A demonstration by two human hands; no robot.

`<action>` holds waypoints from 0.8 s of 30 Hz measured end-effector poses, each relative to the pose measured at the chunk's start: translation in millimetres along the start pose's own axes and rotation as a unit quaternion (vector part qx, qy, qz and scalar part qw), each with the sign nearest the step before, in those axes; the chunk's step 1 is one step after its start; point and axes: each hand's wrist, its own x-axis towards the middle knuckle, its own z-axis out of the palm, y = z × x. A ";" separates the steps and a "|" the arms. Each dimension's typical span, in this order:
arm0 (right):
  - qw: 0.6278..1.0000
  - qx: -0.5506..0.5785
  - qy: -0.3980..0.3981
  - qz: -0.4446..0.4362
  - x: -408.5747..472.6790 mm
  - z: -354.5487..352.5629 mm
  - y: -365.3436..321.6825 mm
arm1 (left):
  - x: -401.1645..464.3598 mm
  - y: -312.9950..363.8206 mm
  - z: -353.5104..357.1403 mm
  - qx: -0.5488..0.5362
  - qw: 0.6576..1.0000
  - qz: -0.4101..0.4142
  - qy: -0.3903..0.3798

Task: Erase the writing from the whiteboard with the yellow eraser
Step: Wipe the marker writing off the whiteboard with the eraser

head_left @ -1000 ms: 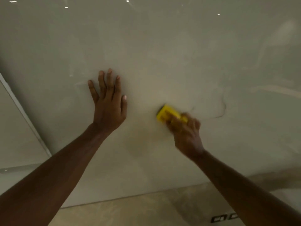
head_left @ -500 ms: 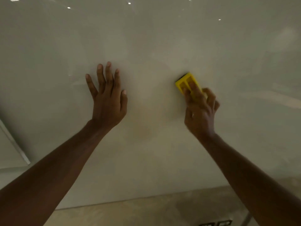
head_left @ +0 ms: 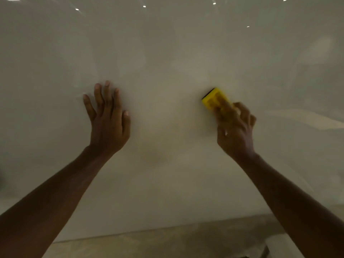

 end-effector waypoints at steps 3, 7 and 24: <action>0.991 -0.001 0.061 0.121 -13.7 10.9 1.5 | 0.2 3.9 2.8 -0.005 1.000 -0.009 0.000; 0.998 0.028 -0.058 -0.020 -110.8 45.6 -27.1 | -0.1 6.3 5.5 -0.008 1.000 -0.021 0.006; 0.975 0.054 -0.014 0.217 -74.1 57.7 -90.3 | 10.1 -73.9 -26.3 0.020 1.000 -0.009 0.008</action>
